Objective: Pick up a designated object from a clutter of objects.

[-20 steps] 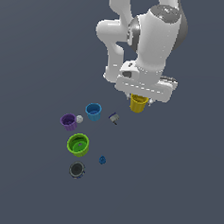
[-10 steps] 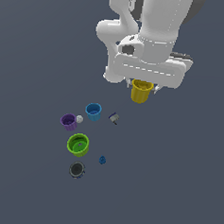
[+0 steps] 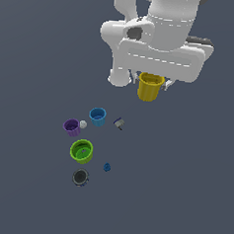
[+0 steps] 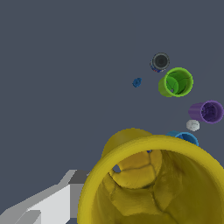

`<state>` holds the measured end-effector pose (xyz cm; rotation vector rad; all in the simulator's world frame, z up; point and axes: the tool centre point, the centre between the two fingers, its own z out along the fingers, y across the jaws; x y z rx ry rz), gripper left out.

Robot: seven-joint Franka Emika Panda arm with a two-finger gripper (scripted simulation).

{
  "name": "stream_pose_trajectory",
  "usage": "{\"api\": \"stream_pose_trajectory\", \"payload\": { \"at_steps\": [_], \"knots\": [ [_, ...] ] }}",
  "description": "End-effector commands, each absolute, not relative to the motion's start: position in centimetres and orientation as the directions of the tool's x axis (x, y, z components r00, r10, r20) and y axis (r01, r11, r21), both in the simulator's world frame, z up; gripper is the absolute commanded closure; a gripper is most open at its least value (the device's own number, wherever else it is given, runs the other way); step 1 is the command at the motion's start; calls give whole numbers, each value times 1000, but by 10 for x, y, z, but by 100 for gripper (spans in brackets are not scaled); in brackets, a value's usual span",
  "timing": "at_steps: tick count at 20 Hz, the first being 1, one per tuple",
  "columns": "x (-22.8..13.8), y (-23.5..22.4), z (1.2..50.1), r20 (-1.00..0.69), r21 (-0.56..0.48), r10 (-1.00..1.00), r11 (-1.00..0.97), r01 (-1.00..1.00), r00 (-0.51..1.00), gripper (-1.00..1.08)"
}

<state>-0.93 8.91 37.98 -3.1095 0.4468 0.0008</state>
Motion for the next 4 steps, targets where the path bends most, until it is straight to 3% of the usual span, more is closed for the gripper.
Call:
{"api": "stream_pose_trajectory", "payload": {
  "at_steps": [1,4],
  "knots": [
    [-7,89,385,0,0,-281,-960,-281,960,108],
    [-7,89,386,0,0,-281,-960,-281,960,108]
  ]
}}
